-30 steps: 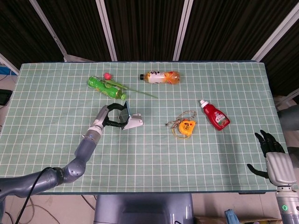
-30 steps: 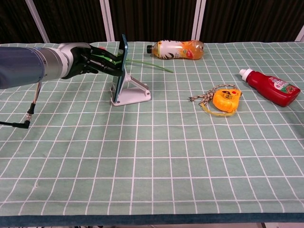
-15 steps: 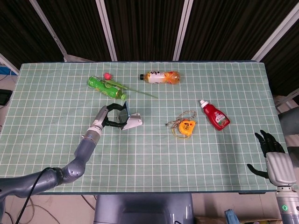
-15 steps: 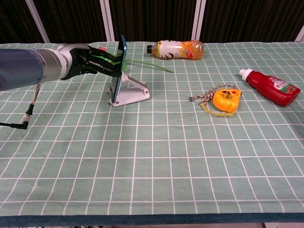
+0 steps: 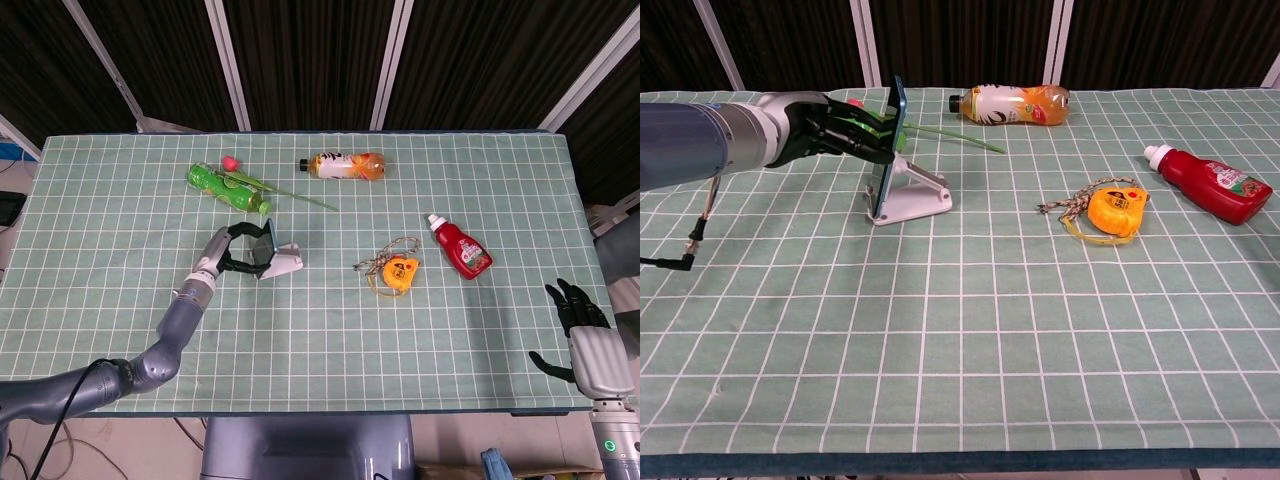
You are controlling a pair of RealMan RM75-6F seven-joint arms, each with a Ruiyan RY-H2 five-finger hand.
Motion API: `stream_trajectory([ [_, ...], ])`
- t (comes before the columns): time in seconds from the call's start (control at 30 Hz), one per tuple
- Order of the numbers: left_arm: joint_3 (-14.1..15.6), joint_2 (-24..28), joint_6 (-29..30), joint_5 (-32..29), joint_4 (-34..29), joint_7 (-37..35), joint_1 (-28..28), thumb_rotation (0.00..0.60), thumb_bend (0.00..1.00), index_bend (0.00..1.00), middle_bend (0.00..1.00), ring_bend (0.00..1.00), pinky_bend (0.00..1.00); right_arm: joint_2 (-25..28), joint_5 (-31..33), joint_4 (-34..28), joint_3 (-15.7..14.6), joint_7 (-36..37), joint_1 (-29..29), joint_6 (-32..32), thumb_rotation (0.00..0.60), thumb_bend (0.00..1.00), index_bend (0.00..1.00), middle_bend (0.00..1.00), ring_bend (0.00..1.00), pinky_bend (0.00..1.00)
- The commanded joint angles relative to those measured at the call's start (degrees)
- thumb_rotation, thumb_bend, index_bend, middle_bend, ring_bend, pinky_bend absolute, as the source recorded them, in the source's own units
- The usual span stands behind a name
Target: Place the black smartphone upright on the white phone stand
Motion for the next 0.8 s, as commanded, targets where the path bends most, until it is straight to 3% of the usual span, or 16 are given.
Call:
stream_trajectory([
  [0.03, 0.1, 0.04, 0.0, -0.08, -0.01, 0.09, -0.04, 0.6, 0.22, 0.3, 0.28, 0.01, 0.0, 0.0, 0.0, -0.01, 0.0, 0.02, -0.01, 0.0, 0.6, 0.27, 0.03, 0.0, 0.0, 0.19],
  [0.27, 0.33, 0.26, -0.01, -0.01, -0.07, 0.23, -0.17, 0.6, 0.22, 0.22, 0.17, 0.0, 0.0, 0.02, -0.02, -0.01, -0.01, 0.07, -0.01, 0.0, 0.6, 0.27, 0.02, 0.0, 0.0, 0.19],
  [0.5, 0.51, 0.63, 0.01, 0.56, -0.39, 0.24, -0.12, 0.6, 0.22, 0.02, 0.07, 0.0, 0.0, 0.0, -0.04, 0.01, -0.01, 0.05, -0.02, 0.04, 0.6, 0.27, 0.03, 0.0, 0.0, 0.19],
  [0.8, 0.81, 2.2, 0.91, 2.14, -3.14, 0.22, 0.67, 0.6, 0.22, 0.01, 0.04, 0.0, 0.0, -0.01, -0.09, 0.03, 0.0, 0.22, -0.02, 0.09, 0.6, 0.27, 0.02, 0.0, 0.0, 0.19],
])
